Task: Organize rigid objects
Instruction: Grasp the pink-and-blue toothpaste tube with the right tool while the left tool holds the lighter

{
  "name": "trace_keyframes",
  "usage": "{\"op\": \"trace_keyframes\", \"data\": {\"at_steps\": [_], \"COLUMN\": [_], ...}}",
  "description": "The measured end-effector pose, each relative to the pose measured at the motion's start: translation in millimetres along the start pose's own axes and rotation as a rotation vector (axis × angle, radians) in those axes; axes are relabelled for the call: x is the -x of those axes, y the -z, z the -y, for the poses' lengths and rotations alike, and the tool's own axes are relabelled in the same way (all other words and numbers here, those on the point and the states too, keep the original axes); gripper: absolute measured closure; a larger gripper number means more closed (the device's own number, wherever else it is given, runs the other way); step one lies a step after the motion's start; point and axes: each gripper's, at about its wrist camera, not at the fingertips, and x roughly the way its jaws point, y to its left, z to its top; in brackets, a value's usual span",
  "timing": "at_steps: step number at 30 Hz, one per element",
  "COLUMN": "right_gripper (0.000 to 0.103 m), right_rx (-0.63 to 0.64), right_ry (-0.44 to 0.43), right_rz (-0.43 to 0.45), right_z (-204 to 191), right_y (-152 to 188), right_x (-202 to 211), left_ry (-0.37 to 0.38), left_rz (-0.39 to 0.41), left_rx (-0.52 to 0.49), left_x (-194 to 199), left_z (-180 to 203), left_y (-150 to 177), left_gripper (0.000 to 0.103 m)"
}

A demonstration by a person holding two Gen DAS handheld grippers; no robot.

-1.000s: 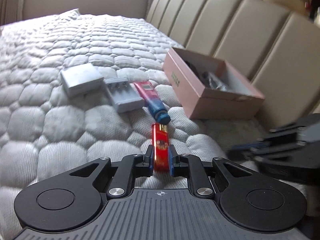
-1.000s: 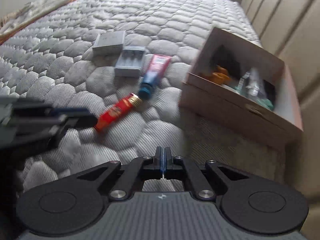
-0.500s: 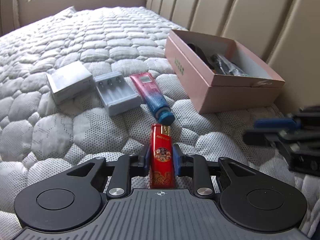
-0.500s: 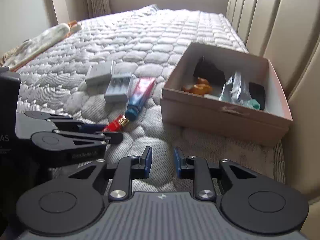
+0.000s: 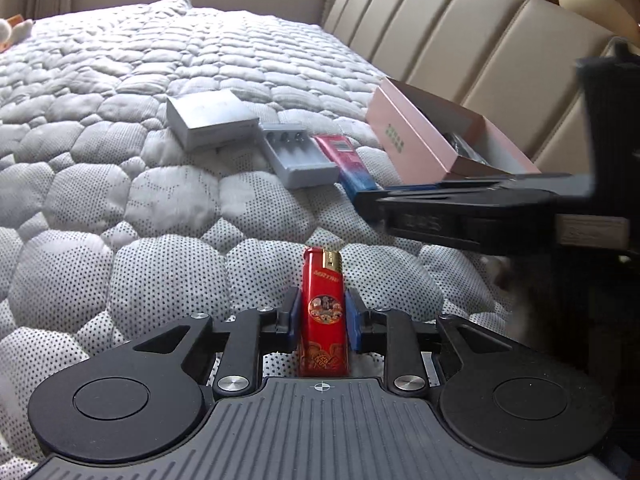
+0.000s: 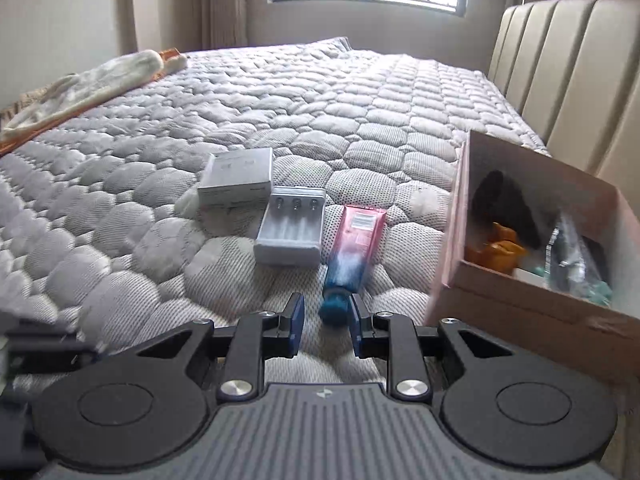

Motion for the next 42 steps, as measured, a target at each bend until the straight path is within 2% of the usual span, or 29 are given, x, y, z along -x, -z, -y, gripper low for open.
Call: {"op": "trace_keyframes", "data": {"at_steps": [1, 3, 7, 16, 18, 20, 23, 26, 30, 32, 33, 39, 42], "right_gripper": [0.080, 0.086, 0.088, 0.087, 0.081, 0.063, 0.059, 0.059, 0.059, 0.070, 0.072, 0.074, 0.079], "right_rx": [0.009, 0.029, 0.027, 0.072, 0.089, 0.080, 0.039, -0.006, -0.034, -0.015, -0.003, -0.014, -0.034], "right_ry": [0.011, 0.021, -0.021, -0.089, -0.080, -0.067, -0.045, -0.009, -0.002, -0.012, -0.023, -0.102, -0.092], "right_rz": [-0.008, -0.031, -0.056, -0.097, -0.083, -0.067, -0.049, -0.059, -0.107, -0.098, -0.098, -0.133, -0.111], "right_z": [-2.0, -4.5, -1.0, 5.4, 5.2, 6.2, 10.6, 13.9, 15.7, 13.0, 11.7, 19.1, 30.9], "right_y": [-1.6, -3.7, 2.3, 56.3, 60.7, 58.6, 49.8, 39.8, 36.3, 36.4, 36.9, 55.1, 67.6], "right_x": [-4.7, -7.4, 12.2, 84.1, 91.0, 90.5, 76.5, 48.5, 20.7, 28.1, 33.8, 79.1, 109.9], "left_ry": [0.001, 0.003, 0.005, 0.009, 0.006, 0.003, -0.001, -0.011, -0.018, -0.022, -0.027, -0.028, -0.012], "left_rz": [0.001, 0.003, 0.004, 0.006, 0.005, 0.004, -0.001, -0.007, -0.019, -0.028, -0.031, -0.024, -0.032], "left_rx": [0.002, 0.003, 0.010, 0.018, 0.018, 0.016, 0.012, 0.004, -0.007, -0.015, -0.022, -0.032, -0.074], "left_x": [0.0, 0.6, 0.1, 2.6, 3.0, 4.2, 4.9, 4.5, 3.0, 1.3, 0.1, 5.6, 10.7], "left_z": [-0.1, -0.8, -1.1, 0.4, 1.1, 2.3, 4.1, 5.8, 6.4, 6.9, 8.1, 15.3, 27.6], "left_y": [-0.2, 0.6, 0.9, 5.1, 5.6, 6.4, 8.0, 8.2, 8.0, 7.6, 7.2, 9.0, 12.1], "left_gripper": [0.077, 0.077, 0.077, 0.077, 0.077, 0.077, 0.077, 0.077, 0.076, 0.077, 0.077, 0.078, 0.079]}}
